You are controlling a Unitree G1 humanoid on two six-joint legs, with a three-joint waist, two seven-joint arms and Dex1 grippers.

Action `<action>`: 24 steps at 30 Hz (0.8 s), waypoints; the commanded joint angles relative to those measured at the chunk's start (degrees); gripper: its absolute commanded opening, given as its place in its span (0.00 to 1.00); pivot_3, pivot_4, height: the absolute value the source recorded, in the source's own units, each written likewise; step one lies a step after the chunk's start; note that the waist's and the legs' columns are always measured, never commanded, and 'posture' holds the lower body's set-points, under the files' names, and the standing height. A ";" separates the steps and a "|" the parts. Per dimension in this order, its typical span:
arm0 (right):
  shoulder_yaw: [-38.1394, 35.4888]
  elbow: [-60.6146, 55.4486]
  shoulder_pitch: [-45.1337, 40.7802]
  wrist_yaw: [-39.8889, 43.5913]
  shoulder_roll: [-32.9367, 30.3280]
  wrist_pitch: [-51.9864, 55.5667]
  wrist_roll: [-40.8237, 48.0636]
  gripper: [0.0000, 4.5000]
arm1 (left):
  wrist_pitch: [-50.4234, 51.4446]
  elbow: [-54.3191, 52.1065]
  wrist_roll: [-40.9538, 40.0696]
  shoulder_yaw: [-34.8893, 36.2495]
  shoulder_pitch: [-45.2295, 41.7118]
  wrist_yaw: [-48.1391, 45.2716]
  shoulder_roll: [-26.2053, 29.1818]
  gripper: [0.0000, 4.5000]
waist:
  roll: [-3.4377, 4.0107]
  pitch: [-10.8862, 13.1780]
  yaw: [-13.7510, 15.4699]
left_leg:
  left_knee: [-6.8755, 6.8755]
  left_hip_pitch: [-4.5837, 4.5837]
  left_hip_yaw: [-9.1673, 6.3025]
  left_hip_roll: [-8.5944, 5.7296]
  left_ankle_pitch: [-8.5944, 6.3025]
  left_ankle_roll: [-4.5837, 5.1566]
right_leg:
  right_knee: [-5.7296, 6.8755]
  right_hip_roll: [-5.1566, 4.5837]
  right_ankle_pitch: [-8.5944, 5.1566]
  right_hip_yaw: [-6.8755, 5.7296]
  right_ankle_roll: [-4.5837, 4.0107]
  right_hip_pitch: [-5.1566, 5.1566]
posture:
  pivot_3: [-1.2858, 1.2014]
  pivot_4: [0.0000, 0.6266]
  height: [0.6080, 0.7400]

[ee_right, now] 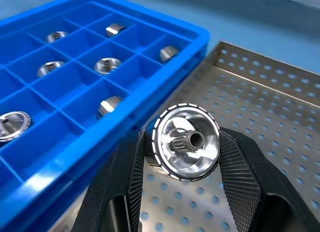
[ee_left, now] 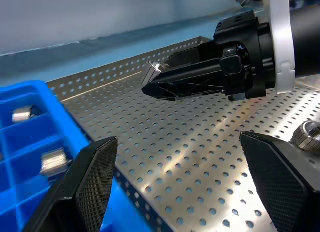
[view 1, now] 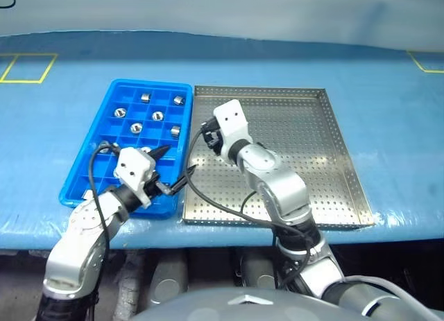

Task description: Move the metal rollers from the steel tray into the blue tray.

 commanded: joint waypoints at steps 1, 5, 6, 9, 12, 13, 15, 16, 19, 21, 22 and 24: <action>2.69 1.34 -3.35 2.96 2.91 -4.32 1.81 0.41 | -0.13 -6.55 -1.13 4.88 5.78 2.05 -0.27 0.96 | -0.05 0.02 1.09 | 0.01 -0.01 -0.03 0.00 0.00 0.00 | -0.02 0.00 -0.01 -0.05 -0.02 0.01 | 0.63 0.24 1.00; 5.66 3.29 -3.01 5.25 4.03 -5.34 2.45 0.41 | -0.81 -9.18 -2.12 7.13 11.68 3.17 -1.72 0.96 | -0.06 0.03 3.25 | 0.01 0.04 -0.07 0.03 -0.02 -0.03 | -0.04 -0.05 -0.12 -0.17 -0.17 0.06 | 0.65 0.24 1.00; 6.13 3.54 -2.49 5.72 3.92 -5.32 2.67 0.41 | -1.05 -9.54 -2.20 7.11 12.52 3.23 -1.95 0.96 | -0.08 0.02 3.71 | 0.02 0.03 -0.10 0.03 -0.01 -0.03 | -0.03 -0.05 -0.20 -0.22 -0.31 0.07 | 0.65 0.24 1.00; 7.85 3.70 -0.06 7.39 2.88 -4.09 3.41 0.41 | -1.55 -10.27 -2.67 6.85 14.29 3.15 -2.17 0.96 | -0.08 0.03 4.98 | 0.05 0.03 -0.15 0.03 -0.01 -0.04 | -0.04 -0.06 -0.30 -0.26 -0.47 0.09 | 0.65 0.24 1.00; 9.37 2.87 2.37 8.05 1.53 -2.83 3.29 0.41 | -1.57 -10.27 -2.88 6.67 14.52 3.20 -1.99 0.96 | -0.08 0.03 5.37 | 0.08 0.05 -0.13 0.03 0.00 -0.05 | -0.04 -0.06 -0.31 -0.26 -0.48 0.10 | 0.65 0.24 1.00; 9.40 2.50 2.80 8.08 1.33 -2.17 3.37 0.41 | -1.53 -10.18 -3.02 6.63 14.34 3.20 -1.95 0.96 | -0.08 0.03 5.36 | 0.08 0.05 -0.12 0.04 0.00 -0.05 | -0.04 -0.06 -0.31 -0.26 -0.48 0.10 | 0.65 0.24 1.00; 9.15 1.91 3.19 7.92 0.97 -0.89 3.47 0.41 | -1.38 -9.81 -3.15 6.43 13.65 3.22 -1.78 0.96 | -0.07 0.03 5.39 | 0.08 0.04 -0.12 0.05 0.00 -0.06 | -0.03 -0.04 -0.31 -0.27 -0.48 0.08 | 0.65 0.24 1.00; 8.79 1.69 3.30 7.91 0.88 0.18 3.70 0.41 | -1.33 -9.54 -3.16 6.24 13.17 3.16 -1.67 0.96 | -0.07 0.03 5.43 | 0.06 0.06 -0.12 0.05 0.00 -0.06 | -0.02 -0.04 -0.31 -0.26 -0.49 0.08 | 0.65 0.24 1.00; 8.32 1.09 3.42 8.03 0.11 2.36 3.74 0.41 | -1.15 -8.94 -3.04 5.64 11.85 3.00 -1.49 0.96 | -0.08 0.03 5.38 | 0.02 0.06 -0.13 0.06 -0.01 -0.06 | -0.02 -0.03 -0.32 -0.29 -0.50 0.08 | 0.63 0.24 1.00; 8.47 0.50 3.24 8.08 -0.67 3.58 3.46 0.41 | -1.03 -8.58 -3.08 5.35 11.03 2.81 -1.31 0.96 | -0.08 0.03 5.42 | 0.02 0.04 -0.14 0.04 -0.02 -0.08 | -0.03 -0.04 -0.32 -0.29 -0.50 0.08 | 0.63 0.24 1.00; 8.67 -0.05 3.08 8.19 -1.20 4.23 3.34 0.49 | -0.95 -8.32 -3.05 5.13 10.48 2.66 -1.16 0.96 | -0.08 0.03 5.43 | 0.03 0.04 -0.13 0.04 -0.03 -0.09 | -0.04 -0.05 -0.32 -0.29 -0.50 0.09 | 0.63 0.24 1.00; 8.95 -1.07 2.92 8.23 -1.98 5.17 3.19 0.64 | -0.81 -7.88 -2.96 4.78 9.59 2.56 -1.04 0.96 | -0.08 0.03 5.44 | 0.04 0.04 -0.14 0.02 -0.03 -0.09 | -0.04 -0.06 -0.32 -0.29 -0.50 0.10 | 0.62 0.24 1.00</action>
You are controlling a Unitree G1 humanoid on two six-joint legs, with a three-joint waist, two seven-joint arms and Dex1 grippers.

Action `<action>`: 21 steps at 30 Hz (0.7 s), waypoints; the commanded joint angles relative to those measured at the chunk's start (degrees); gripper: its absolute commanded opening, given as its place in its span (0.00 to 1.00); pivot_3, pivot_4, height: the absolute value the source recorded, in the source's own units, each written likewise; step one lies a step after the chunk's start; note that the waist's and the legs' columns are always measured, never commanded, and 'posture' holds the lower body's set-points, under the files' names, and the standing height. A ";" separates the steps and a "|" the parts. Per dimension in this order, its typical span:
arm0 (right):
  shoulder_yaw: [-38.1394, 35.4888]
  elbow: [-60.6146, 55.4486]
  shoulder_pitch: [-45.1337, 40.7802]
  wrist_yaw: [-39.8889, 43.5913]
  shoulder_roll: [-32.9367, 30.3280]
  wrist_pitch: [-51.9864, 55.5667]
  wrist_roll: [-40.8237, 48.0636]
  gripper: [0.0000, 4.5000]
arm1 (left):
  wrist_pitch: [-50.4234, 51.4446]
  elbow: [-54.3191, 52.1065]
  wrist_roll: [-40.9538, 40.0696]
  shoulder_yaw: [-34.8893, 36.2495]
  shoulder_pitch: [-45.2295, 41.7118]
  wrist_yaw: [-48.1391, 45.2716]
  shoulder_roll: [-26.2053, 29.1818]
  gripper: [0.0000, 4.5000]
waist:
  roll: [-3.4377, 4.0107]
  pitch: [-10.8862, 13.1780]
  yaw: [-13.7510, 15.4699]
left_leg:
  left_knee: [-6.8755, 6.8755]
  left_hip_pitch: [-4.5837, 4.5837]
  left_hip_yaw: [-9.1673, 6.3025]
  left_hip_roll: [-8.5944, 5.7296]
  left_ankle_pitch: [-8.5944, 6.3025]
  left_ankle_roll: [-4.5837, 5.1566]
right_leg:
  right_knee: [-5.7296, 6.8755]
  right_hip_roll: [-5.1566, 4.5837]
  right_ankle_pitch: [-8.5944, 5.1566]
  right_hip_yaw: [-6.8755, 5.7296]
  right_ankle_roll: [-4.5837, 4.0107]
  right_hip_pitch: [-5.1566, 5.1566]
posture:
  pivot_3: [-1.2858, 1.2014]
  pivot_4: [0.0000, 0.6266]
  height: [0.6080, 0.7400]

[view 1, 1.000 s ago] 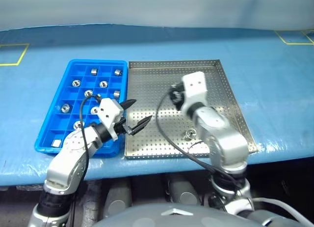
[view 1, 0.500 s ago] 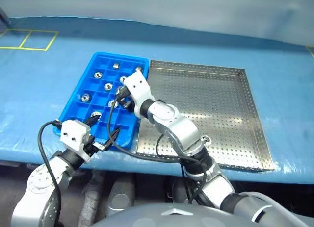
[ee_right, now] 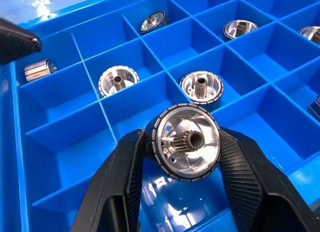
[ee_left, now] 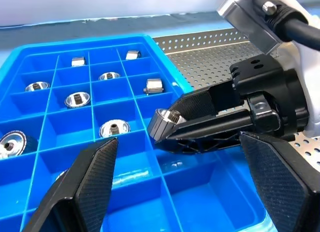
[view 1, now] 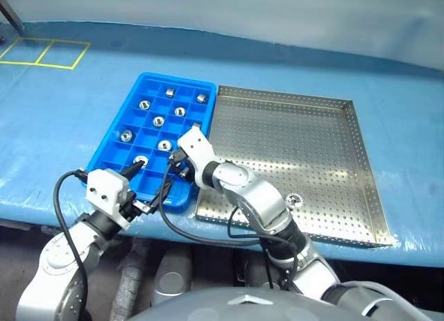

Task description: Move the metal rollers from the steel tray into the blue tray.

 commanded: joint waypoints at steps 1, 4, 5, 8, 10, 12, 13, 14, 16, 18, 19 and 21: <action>-0.18 -2.54 -0.26 -0.29 -1.80 2.53 -0.57 0.72 | -0.52 -0.34 -0.68 -0.74 -1.30 -0.32 0.41 0.96 | 0.00 0.00 0.00 | 0.01 0.00 0.00 0.00 0.00 0.00 | 0.00 0.00 0.00 0.00 0.00 0.01 | 0.62 0.24 1.00; 0.39 -3.98 -0.34 -0.81 -2.82 3.42 -0.82 0.92 | -0.50 -0.01 -0.87 -1.16 -1.97 -0.77 0.62 0.96 | 0.00 0.00 -0.18 | 0.06 0.03 0.01 0.01 0.00 0.00 | 0.00 0.00 0.00 0.00 0.01 0.04 | 0.61 0.24 1.00; 0.06 -5.46 -0.15 -0.98 -3.45 3.52 -0.85 0.98 | -0.33 0.21 -0.95 -1.46 -2.50 -1.01 0.81 0.96 | 0.00 0.00 -0.33 | 0.08 0.04 0.02 0.01 0.00 0.00 | 0.00 0.00 0.00 0.00 0.01 0.05 | 0.61 0.24 1.00; -1.58 -9.36 0.76 -1.86 -4.67 3.22 -0.96 0.98 | -0.16 0.76 -1.21 -2.19 -3.75 -1.64 1.18 0.96 | -0.01 0.00 -0.53 | 0.09 0.04 0.03 0.03 0.00 0.00 | 0.00 0.01 0.00 0.01 0.01 0.03 | 0.60 0.24 1.00; -7.25 -16.16 3.66 -3.49 -6.84 5.92 -1.27 0.98 | 0.06 1.84 -1.50 -3.40 -6.27 -2.77 1.73 0.96 | 0.02 0.02 -0.66 | 0.06 0.01 0.03 0.03 0.00 0.00 | 0.00 0.03 0.01 0.02 0.01 -0.01 | 0.58 0.24 1.00; -11.18 -20.49 5.71 -4.71 -8.04 8.67 -1.24 0.98 | 0.24 2.68 -1.89 -4.20 -7.94 -3.81 2.16 0.96 | 0.03 0.02 -0.67 | 0.07 -0.11 -0.03 -0.02 0.00 0.00 | 0.00 0.00 0.01 0.01 0.01 -0.05 | 0.57 0.24 1.00; -12.39 -21.90 6.47 -5.06 -8.69 9.80 -1.23 0.98 | 0.23 3.10 -2.05 -4.58 -8.58 -4.29 2.40 0.96 | 0.02 0.01 -1.05 | 0.07 -0.10 -0.01 -0.03 0.00 0.00 | -0.01 0.00 0.01 0.02 0.03 -0.05 | 0.56 0.24 1.00; -14.54 -24.41 8.16 -5.23 -10.26 11.45 -1.35 0.98 | 0.32 4.20 -2.13 -5.59 -10.13 -5.09 2.72 0.96 | 0.02 0.01 -1.67 | 0.07 -0.10 0.01 -0.02 -0.01 -0.01 | -0.02 0.00 0.02 0.04 0.03 -0.04 | 0.55 0.24 1.00; -19.32 -28.90 11.77 -5.27 -12.02 15.25 -0.81 0.98 | 0.35 6.66 -2.24 -7.71 -13.57 -6.70 3.17 0.96 | 0.03 0.01 -2.43 | 0.06 -0.08 0.02 -0.02 -0.01 -0.01 | -0.04 0.00 0.02 0.05 0.04 -0.03 | 0.53 0.24 1.00; -22.62 -32.21 15.34 -5.70 -12.87 18.24 -0.55 0.98 | 0.24 9.06 -2.36 -9.66 -16.91 -8.32 3.33 0.96 | 0.03 0.01 -3.48 | 0.04 -0.07 0.00 -0.01 -0.01 -0.01 | -0.03 0.04 0.02 0.03 0.04 -0.03 | 0.51 0.24 1.00; -23.44 -33.40 16.74 -5.87 -13.18 19.24 -0.47 0.98 | 0.14 10.02 -2.33 -10.42 -18.20 -8.98 3.36 0.96 | 0.03 0.02 -4.03 | 0.04 -0.06 0.01 0.01 -0.01 -0.01 | -0.02 0.06 0.02 0.04 0.04 -0.04 | 0.51 0.24 1.00; -24.80 -35.66 19.63 -6.35 -12.62 21.26 -0.10 0.98 | -0.07 12.06 -2.27 -11.95 -20.82 -10.37 3.34 0.96 | 0.03 0.02 -5.91 | 0.04 -0.05 0.04 0.02 -0.01 -0.01 | 0.00 0.06 0.06 0.06 0.12 -0.04 | 0.49 0.24 1.00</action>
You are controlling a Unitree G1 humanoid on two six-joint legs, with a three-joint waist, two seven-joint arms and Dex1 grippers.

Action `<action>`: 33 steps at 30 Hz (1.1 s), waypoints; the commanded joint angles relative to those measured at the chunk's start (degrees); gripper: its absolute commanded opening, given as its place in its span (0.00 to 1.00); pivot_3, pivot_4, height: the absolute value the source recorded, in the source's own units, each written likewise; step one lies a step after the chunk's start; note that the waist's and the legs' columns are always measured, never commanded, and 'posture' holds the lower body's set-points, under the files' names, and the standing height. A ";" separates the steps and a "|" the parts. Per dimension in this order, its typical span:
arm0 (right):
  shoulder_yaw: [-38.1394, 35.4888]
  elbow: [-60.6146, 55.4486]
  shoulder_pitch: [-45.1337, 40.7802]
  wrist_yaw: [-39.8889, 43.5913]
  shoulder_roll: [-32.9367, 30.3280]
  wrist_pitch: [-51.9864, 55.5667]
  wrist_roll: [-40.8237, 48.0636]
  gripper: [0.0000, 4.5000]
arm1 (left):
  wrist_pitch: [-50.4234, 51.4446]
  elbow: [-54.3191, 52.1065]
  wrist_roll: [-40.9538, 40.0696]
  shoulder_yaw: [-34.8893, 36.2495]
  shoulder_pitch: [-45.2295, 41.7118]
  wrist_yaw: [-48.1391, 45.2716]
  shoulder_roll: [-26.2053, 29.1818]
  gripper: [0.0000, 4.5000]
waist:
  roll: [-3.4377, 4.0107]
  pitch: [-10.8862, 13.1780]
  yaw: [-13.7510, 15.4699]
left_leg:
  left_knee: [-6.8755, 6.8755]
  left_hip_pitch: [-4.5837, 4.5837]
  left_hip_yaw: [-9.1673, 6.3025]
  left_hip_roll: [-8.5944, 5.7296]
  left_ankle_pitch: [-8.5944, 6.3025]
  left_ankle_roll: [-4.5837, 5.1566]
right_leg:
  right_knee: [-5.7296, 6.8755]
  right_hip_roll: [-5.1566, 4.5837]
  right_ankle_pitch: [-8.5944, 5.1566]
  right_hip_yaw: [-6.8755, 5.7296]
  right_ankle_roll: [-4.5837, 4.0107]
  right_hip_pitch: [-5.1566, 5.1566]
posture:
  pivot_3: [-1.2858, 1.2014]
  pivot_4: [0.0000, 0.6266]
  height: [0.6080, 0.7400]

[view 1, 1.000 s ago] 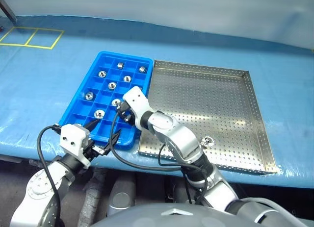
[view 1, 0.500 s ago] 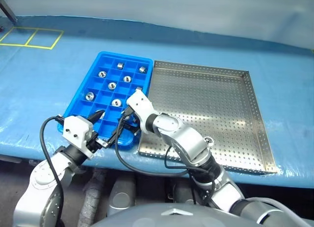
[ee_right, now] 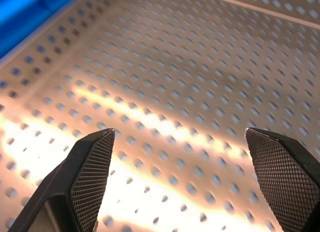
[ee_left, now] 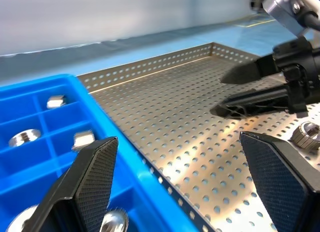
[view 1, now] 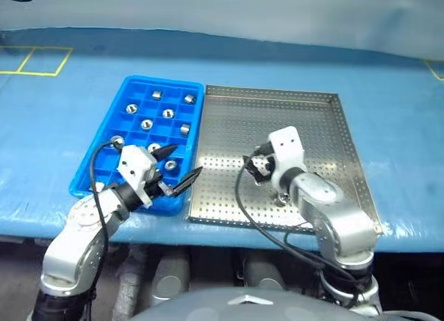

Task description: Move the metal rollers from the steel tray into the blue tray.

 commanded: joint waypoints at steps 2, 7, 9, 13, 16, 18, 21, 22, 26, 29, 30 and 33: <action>-2.74 -7.75 5.05 -1.14 2.02 4.20 1.46 0.98 | -0.73 3.54 -0.30 -3.61 -5.40 -3.71 0.45 0.96 | 0.00 0.00 -2.08 | -0.01 0.04 0.03 0.00 0.00 0.00 | 0.04 0.01 0.12 0.04 0.21 0.00 | 0.47 0.24 1.00; -2.39 -10.69 8.41 -2.41 3.66 6.43 1.99 0.98 | -1.27 6.26 -0.32 -5.35 -8.52 -5.64 0.03 0.96 | 0.01 0.00 -5.19 | 0.03 0.10 0.04 0.04 0.00 0.00 | 0.14 0.07 0.12 0.10 0.22 0.00 | 0.46 0.24 1.00; -2.94 -11.30 8.92 -2.70 4.45 7.25 2.43 0.98 | -1.36 6.82 -0.25 -5.79 -9.15 -5.93 -0.14 0.96 | 0.00 0.00 -5.81 | 0.07 0.10 0.05 0.03 0.00 0.01 | 0.14 0.06 0.13 0.13 0.25 0.01 | 0.46 0.24 1.00; -3.79 -11.69 9.61 -3.08 4.85 8.15 2.57 0.98 | -1.48 7.25 -0.32 -5.74 -9.50 -6.48 -0.11 0.96 | 0.00 0.00 -6.66 | 0.08 0.10 0.04 0.01 0.00 0.00 | 0.14 0.06 0.14 0.15 0.27 0.02 | 0.45 0.24 1.00; -3.63 -11.82 10.42 -2.52 4.60 9.14 3.60 0.98 | -1.52 7.31 -0.19 -5.56 -9.50 -6.53 0.03 0.96 | 0.00 0.00 -6.86 | 0.07 0.09 0.04 0.01 0.00 0.00 | 0.14 0.06 0.14 0.16 0.29 0.01 | 0.46 0.24 1.00; -2.82 -11.40 11.06 -2.50 3.96 9.38 3.93 0.98 | -1.59 7.34 -0.21 -5.44 -9.44 -6.52 0.04 0.96 | 0.00 0.00 -6.96 | 0.05 0.09 0.03 0.01 0.00 0.01 | 0.14 0.07 0.14 0.16 0.30 0.01 | 0.46 0.24 1.00; -2.22 -9.30 11.94 -2.72 3.37 8.39 4.07 0.98 | -1.63 7.13 -0.28 -5.50 -9.23 -6.37 -0.14 0.96 | 0.00 0.00 -7.04 | 0.06 0.09 0.03 0.01 0.00 0.01 | 0.14 0.06 0.14 0.17 0.30 0.01 | 0.46 0.24 1.00; -2.09 -8.62 12.02 -2.84 3.24 7.81 4.13 0.98 | -1.62 7.02 -0.27 -5.57 -9.14 -6.32 -0.17 0.96 | 0.00 0.00 -7.05 | 0.06 0.09 0.03 0.01 0.00 0.01 | 0.14 0.06 0.14 0.17 0.30 0.02 | 0.46 0.24 1.00; -1.20 -6.69 11.63 -4.01 2.00 4.93 3.29 0.85 | -1.60 6.87 -0.13 -5.54 -8.95 -6.03 -0.22 0.96 | -0.01 0.00 -7.04 | 0.08 0.10 0.06 0.00 0.00 0.01 | 0.14 0.06 0.14 0.20 0.30 0.02 | 0.46 0.24 1.00; -1.38 -6.87 10.96 -4.08 1.82 4.23 3.75 0.63 | -1.66 6.66 -0.17 -5.27 -8.70 -5.73 -0.34 0.96 | -0.01 -0.01 -6.92 | 0.08 0.09 0.06 -0.01 0.00 0.01 | 0.14 0.06 0.15 0.21 0.33 0.02 | 0.47 0.24 1.00; -1.57 -6.68 10.68 -4.13 1.78 4.04 3.76 0.55 | -1.70 6.61 -0.14 -5.17 -8.60 -5.59 -0.38 0.96 | -0.01 -0.01 -6.86 | 0.07 0.09 0.06 -0.01 0.00 0.01 | 0.14 0.06 0.16 0.20 0.34 0.01 | 0.47 0.24 1.00; -1.70 -5.64 10.04 -4.21 1.05 3.60 3.54 0.37 | -1.81 6.48 -0.09 -5.05 -8.37 -5.36 -0.42 0.96 | -0.01 0.00 -6.62 | 0.07 0.09 0.06 -0.01 0.00 0.01 | 0.14 0.06 0.16 0.21 0.35 0.02 | 0.47 0.24 1.00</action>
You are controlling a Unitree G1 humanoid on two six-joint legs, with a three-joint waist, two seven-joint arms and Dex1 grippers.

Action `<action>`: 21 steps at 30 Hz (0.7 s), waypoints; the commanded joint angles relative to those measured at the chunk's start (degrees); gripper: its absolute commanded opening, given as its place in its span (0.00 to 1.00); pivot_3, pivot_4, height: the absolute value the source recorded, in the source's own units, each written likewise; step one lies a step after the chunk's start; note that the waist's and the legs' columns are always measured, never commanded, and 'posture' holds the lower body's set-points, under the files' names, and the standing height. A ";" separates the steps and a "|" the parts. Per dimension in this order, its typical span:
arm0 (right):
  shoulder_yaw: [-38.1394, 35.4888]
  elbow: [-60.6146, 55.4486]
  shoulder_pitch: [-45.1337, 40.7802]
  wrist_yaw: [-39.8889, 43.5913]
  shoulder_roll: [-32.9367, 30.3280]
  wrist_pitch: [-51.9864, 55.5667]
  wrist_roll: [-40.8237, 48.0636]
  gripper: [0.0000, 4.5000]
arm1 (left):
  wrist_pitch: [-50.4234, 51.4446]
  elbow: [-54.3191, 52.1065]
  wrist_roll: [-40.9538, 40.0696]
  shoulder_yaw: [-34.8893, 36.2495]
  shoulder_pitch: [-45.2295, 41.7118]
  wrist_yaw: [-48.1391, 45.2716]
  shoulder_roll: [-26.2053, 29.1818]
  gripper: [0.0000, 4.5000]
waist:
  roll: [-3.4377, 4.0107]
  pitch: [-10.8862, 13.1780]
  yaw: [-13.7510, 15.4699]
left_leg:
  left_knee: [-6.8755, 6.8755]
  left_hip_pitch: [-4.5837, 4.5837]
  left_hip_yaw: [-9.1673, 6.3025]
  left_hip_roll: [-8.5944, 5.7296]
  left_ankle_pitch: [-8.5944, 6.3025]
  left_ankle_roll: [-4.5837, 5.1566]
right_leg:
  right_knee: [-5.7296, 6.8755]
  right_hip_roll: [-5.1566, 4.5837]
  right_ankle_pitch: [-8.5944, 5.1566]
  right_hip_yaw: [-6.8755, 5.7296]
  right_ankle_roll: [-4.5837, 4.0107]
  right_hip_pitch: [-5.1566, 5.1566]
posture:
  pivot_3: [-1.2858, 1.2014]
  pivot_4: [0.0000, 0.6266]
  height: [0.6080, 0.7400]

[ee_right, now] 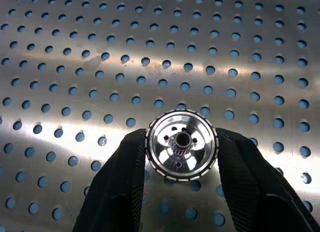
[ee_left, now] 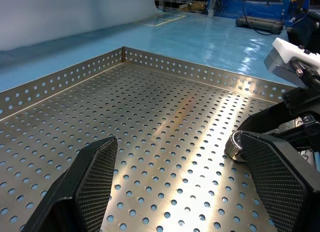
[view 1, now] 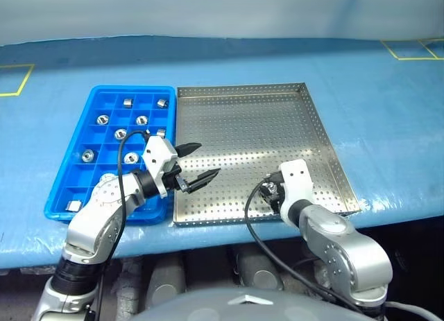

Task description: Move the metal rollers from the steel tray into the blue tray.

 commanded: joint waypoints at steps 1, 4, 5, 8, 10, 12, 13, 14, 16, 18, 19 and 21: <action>-0.53 -0.21 -0.97 -0.58 -0.94 -1.43 -0.19 0.37 | -1.35 -1.81 -0.14 0.75 0.04 0.42 -0.14 0.96 | 0.00 0.00 0.21 | 0.00 0.00 0.00 0.00 0.00 0.00 | 0.00 0.00 0.00 0.00 0.00 0.00 | 0.47 0.24 1.00; -0.63 -0.72 -2.95 -0.20 -0.55 -1.91 0.66 0.37 | -1.48 -1.95 -0.10 0.83 0.25 0.66 -0.08 0.96 | 0.00 0.00 0.36 | 0.00 -0.01 0.00 -0.01 0.00 0.00 | 0.00 0.00 0.00 0.00 0.01 -0.01 | 0.48 0.24 1.00; -0.12 -1.35 -4.25 0.06 -0.43 -2.54 1.06 0.37 | -1.52 -2.13 -0.15 0.92 0.40 0.75 -0.05 0.96 | 0.00 0.00 0.32 | 0.00 0.00 0.01 -0.01 0.00 0.00 | 0.00 0.00 0.01 0.02 0.01 0.00 | 0.48 0.24 1.00; 2.08 -3.01 -9.77 1.15 1.06 -5.24 2.62 0.37 | -1.61 -2.93 -1.02 1.81 1.07 0.97 -0.15 0.96 | 0.01 0.01 0.23 | 0.01 0.02 0.05 0.00 0.01 0.01 | 0.01 0.01 0.03 0.06 0.05 -0.01 | 0.48 0.24 1.00; 4.08 -1.35 -14.57 1.00 2.82 -6.55 2.92 0.37 | -1.36 -4.06 -1.95 2.95 2.21 0.95 0.18 0.96 | 0.01 0.01 0.33 | 0.01 0.03 0.04 0.01 0.01 0.01 | 0.04 0.03 0.04 0.06 0.06 -0.02 | 0.49 0.24 1.00; 5.88 1.86 -18.67 0.94 4.84 -8.04 3.26 0.37 | -1.11 -5.39 -2.82 4.36 3.74 0.86 0.78 0.96 | 0.00 0.01 0.39 | -0.01 0.02 0.00 0.02 0.01 0.01 | 0.04 0.05 0.04 0.03 0.06 -0.02 | 0.51 0.24 1.00; 6.51 3.39 -20.06 0.94 5.59 -8.69 3.44 0.37 | -0.98 -6.01 -3.20 4.99 4.44 0.83 1.02 0.96 | 0.00 0.01 0.63 | -0.02 0.01 -0.01 0.02 0.01 0.01 | 0.05 0.05 0.04 0.03 0.05 -0.03 | 0.51 0.24 1.00; 6.97 4.77 -21.09 0.90 6.00 -9.12 3.47 0.37 | -0.89 -6.48 -3.43 5.44 4.96 0.92 1.25 0.96 | -0.01 0.00 1.04 | -0.05 0.00 -0.05 0.01 0.01 0.01 | 0.04 0.03 0.04 0.00 0.04 -0.01 | 0.52 0.24 1.00; 9.70 9.69 -23.97 1.75 6.94 -11.73 3.51 0.37 | -0.47 -8.79 -3.77 7.63 8.11 1.32 2.46 0.96 | 0.00 0.01 1.89 | -0.06 -0.02 -0.07 0.00 0.00 0.01 | 0.02 0.02 0.03 -0.03 0.03 -0.01 | 0.54 0.24 1.00; 12.54 15.15 -26.74 2.59 8.44 -14.65 3.51 0.37 | -0.04 -11.69 -4.40 10.81 12.64 1.89 3.55 0.96 | -0.05 0.02 2.08 | -0.08 -0.02 -0.01 0.00 -0.01 0.02 | -0.01 -0.01 0.03 0.01 0.01 -0.03 | 0.55 0.24 1.00; 13.34 16.83 -27.50 2.76 8.78 -15.70 3.36 0.37 | 0.02 -12.66 -4.60 11.74 14.10 2.28 3.81 0.96 | -0.02 0.04 2.63 | -0.09 -0.01 0.03 0.02 -0.02 0.03 | -0.01 -0.02 0.03 0.02 0.00 -0.04 | 0.56 0.24 1.00; 14.59 19.78 -28.61 3.78 9.81 -17.30 3.97 0.37 | -0.30 -14.53 -4.71 13.85 17.43 3.34 3.90 0.96 | -0.04 0.05 3.92 | -0.10 -0.03 -0.02 0.01 -0.02 0.03 | 0.00 -0.03 -0.01 -0.03 -0.05 -0.06 | 0.58 0.24 1.00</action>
